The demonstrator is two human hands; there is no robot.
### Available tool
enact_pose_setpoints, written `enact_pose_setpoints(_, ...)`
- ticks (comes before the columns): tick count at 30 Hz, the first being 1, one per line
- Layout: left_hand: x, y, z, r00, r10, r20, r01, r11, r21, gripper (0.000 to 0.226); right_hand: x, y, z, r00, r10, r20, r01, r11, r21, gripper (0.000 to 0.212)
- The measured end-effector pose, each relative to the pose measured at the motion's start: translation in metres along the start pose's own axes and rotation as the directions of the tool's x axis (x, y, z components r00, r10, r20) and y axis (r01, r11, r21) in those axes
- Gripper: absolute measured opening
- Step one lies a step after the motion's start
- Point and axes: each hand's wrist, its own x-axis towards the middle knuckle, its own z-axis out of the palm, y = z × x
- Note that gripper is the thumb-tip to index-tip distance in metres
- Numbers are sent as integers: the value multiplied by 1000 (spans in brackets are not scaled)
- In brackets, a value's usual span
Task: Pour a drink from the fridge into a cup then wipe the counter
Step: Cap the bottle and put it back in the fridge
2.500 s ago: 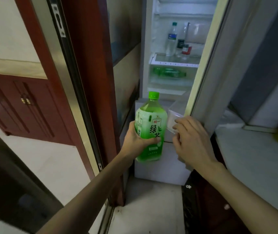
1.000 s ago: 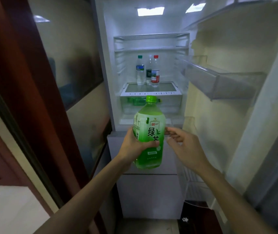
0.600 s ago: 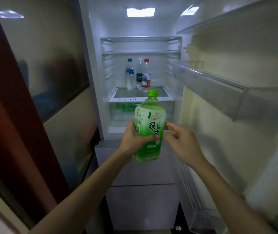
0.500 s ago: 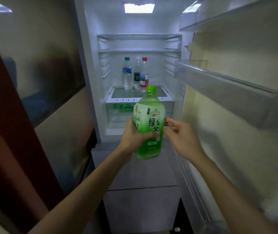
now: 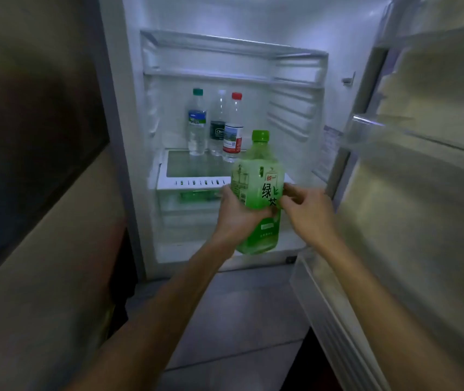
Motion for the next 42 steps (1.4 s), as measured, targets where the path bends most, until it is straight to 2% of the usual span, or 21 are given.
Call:
enact_pose_setpoints(5, 36, 5, 9, 999, -41, 20, 41, 999, 8, 83, 42, 5, 7, 1000, 9, -18, -9, 999, -47, 27)
enact_pose_setpoints(11, 79, 15, 12, 1000, -15, -27, 15, 1000, 23, 73, 92, 20, 16, 999, 45, -6, -44, 998, 53, 36)
enact_pose_setpoints(13, 93, 18, 13, 998, 0, -61, 3, 999, 45, 73, 106, 24, 20, 999, 38, 2, -38, 996, 78, 33)
enact_pose_setpoints(16, 120, 20, 19, 993, 41, -109, -34, 997, 67, 78, 129, 29, 24, 1000, 19, -5, -18, 993, 115, 28)
enact_pose_setpoints(20, 156, 30, 33, 981, 120, -155, -99, 985, 138, 88, 158, 41, 25, 998, 21, -55, -11, 985, 172, 33)
enact_pose_setpoints(30, 210, 25, 77, 922, 317, -222, -226, 907, 356, 82, 204, 68, 29, 974, 135, -181, -85, 961, 262, 35)
enact_pose_setpoints(37, 225, -3, 87, 950, 199, -240, -144, 963, 228, 68, 216, 83, 40, 983, 139, -118, -111, 970, 215, 36)
enact_pose_setpoints(42, 242, -10, 97, 949, 147, -277, -57, 950, 308, 70, 223, 87, 51, 986, 150, -75, -142, 984, 106, 39)
